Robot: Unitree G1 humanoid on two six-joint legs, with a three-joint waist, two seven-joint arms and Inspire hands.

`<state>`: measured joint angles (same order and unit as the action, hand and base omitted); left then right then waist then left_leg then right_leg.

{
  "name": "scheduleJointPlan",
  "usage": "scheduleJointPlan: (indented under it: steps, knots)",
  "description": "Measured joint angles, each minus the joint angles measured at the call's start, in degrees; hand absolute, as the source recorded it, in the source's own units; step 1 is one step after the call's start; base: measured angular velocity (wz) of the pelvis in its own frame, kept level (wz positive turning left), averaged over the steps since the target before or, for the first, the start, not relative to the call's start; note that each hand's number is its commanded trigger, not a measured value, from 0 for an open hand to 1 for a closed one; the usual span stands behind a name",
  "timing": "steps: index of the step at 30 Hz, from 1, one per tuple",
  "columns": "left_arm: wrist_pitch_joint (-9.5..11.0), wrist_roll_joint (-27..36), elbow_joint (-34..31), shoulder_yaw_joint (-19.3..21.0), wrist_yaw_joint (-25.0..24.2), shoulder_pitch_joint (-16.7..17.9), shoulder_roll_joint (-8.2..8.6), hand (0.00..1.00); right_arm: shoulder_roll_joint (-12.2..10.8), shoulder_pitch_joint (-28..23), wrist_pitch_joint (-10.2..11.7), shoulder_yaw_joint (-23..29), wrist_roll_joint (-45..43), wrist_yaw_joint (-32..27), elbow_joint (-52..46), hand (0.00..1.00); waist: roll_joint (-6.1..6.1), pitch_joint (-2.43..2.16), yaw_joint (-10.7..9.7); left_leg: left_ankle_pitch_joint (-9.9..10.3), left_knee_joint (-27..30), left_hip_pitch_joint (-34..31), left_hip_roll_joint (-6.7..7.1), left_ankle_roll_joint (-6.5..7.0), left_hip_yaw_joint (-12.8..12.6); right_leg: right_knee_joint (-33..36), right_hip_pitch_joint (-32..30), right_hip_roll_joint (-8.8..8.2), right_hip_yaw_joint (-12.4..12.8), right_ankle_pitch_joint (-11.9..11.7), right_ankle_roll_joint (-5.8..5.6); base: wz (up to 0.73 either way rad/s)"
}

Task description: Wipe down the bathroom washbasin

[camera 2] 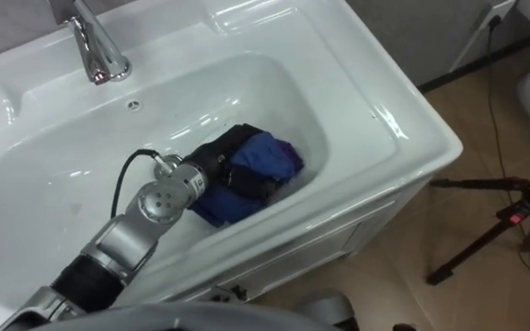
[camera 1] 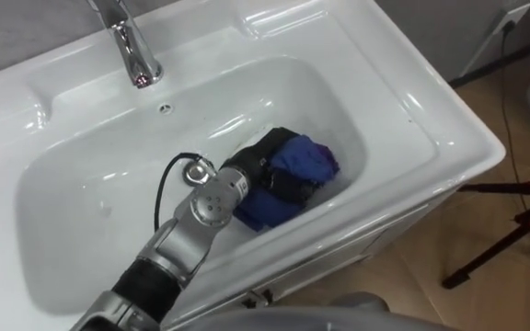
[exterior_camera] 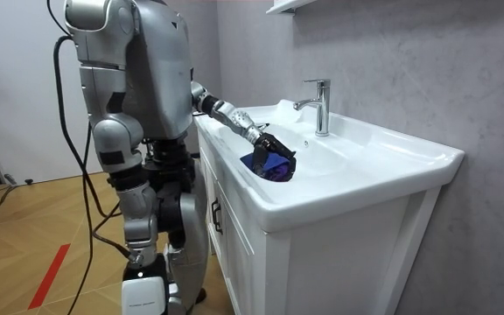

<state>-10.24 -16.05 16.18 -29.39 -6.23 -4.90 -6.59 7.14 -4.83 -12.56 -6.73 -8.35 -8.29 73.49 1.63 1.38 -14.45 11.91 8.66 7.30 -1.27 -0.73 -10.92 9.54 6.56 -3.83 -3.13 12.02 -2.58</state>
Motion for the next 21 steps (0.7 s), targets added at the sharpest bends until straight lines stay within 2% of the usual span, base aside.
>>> scheduleJointPlan:
  steps: [3, 6, 7, 10, 13, 15, 17, 18, 19, 20, 21]
  knots:
    - [1.74, -2.91, 2.22, 0.61, 2.18, 1.07, 0.20, 1.00, 0.06, -1.10, 0.00, 0.05, -0.08, -0.36, -1.09, 0.00, -0.06, -0.20, 1.21, 0.00, 0.01, 0.19, -0.04, 0.00, -0.01, 0.20, 0.02, 0.08, 0.22, 0.00, 0.01, -0.02]
    - [2.91, -7.18, 4.51, 3.09, 4.24, 3.52, 0.25, 1.00, 0.08, -0.97, 0.02, 0.32, -1.26, -0.31, -1.09, 0.00, -0.40, -0.57, 2.28, -0.01, 0.01, 0.67, -0.11, -0.01, -0.03, 0.37, 0.38, 0.17, 0.30, -0.02, 0.02, -0.01]
    - [4.03, -8.57, 6.33, 4.21, 5.35, 4.29, 0.47, 1.00, 0.09, -0.91, 0.05, 0.70, -1.23, -0.31, -1.05, 0.00, -0.61, -0.62, 2.80, -0.01, -0.06, 1.30, -0.10, -0.01, 0.07, 0.37, 1.08, 0.17, 0.17, -0.02, 0.03, 0.00]
    - [5.24, -12.20, 9.22, 6.79, 7.99, 5.37, 0.45, 1.00, 0.13, -0.80, 0.50, 1.25, -1.19, -0.32, -1.17, 0.00, -1.05, -0.78, 4.04, 0.00, -0.23, 2.21, -0.10, -0.01, 0.02, 0.20, 1.95, 0.18, -0.01, -0.02, 0.02, 0.00]
    - [5.63, -17.80, 9.75, 9.38, 9.62, 6.31, 0.24, 1.00, 0.18, -0.78, 0.71, 1.41, -2.32, -0.28, -2.07, 0.00, -1.06, -0.86, 4.96, 0.00, -0.22, 2.11, -0.13, -0.01, -0.25, 0.29, 1.70, 0.18, 0.08, -0.05, 0.07, -0.01]
    - [5.69, -22.60, 11.10, 11.10, 11.80, 7.00, 0.04, 1.00, 0.29, -0.90, 0.88, 2.01, -3.24, -0.08, -2.43, 0.00, -0.79, -1.18, 5.45, 0.00, -0.23, 2.11, -0.11, -0.01, 0.02, 0.28, 1.89, 0.19, -0.01, -0.08, 0.08, 0.03]
    - [5.76, -23.68, 12.79, 12.01, 13.77, 7.22, -0.79, 1.00, 0.41, -1.05, 0.83, 2.70, -3.22, 0.55, -2.29, 0.00, -0.39, -1.40, 5.56, 0.02, -0.28, 2.09, -0.14, -0.02, 0.23, 0.26, 2.16, 0.30, -0.02, -0.09, 0.10, 0.03]
    - [5.84, -25.54, 13.36, 13.14, 14.83, 7.94, -1.78, 1.00, 0.52, -1.25, 0.75, 3.83, -3.27, 0.90, -2.53, 0.00, 0.02, -1.64, 5.57, 0.03, -0.46, 2.32, -0.24, -0.04, 0.11, 0.27, 2.28, 0.43, 0.12, -0.11, 0.14, -0.06]
    - [5.76, -27.78, 13.66, 13.96, 16.29, 8.93, -3.46, 1.00, 0.85, -1.52, 0.74, 4.65, -3.26, 0.91, -2.56, 0.00, 0.47, -1.77, 5.56, 0.04, -0.62, 2.43, -0.33, -0.10, 0.05, 0.21, 2.35, 0.57, 0.26, -0.16, 0.23, -0.06]
    - [5.65, -29.18, 13.64, 14.35, 17.10, 9.50, -4.43, 1.00, 1.09, -1.59, 0.74, 4.91, -3.22, 0.90, -2.53, 0.00, 0.67, -1.75, 5.56, 0.01, -0.67, 2.42, -0.35, -0.14, 0.07, 0.17, 2.38, 0.60, 0.24, -0.19, 0.27, -0.04]
    - [5.51, -32.40, 13.47, 15.40, 18.80, 10.90, -6.30, 1.00, 1.64, -1.65, 0.70, 5.64, -3.20, 0.90, -2.50, 0.00, 1.02, -1.73, 5.56, -0.10, -0.89, 2.42, -0.38, -0.26, 0.07, 0.17, 2.36, 0.65, 0.25, -0.24, 0.35, 0.00]
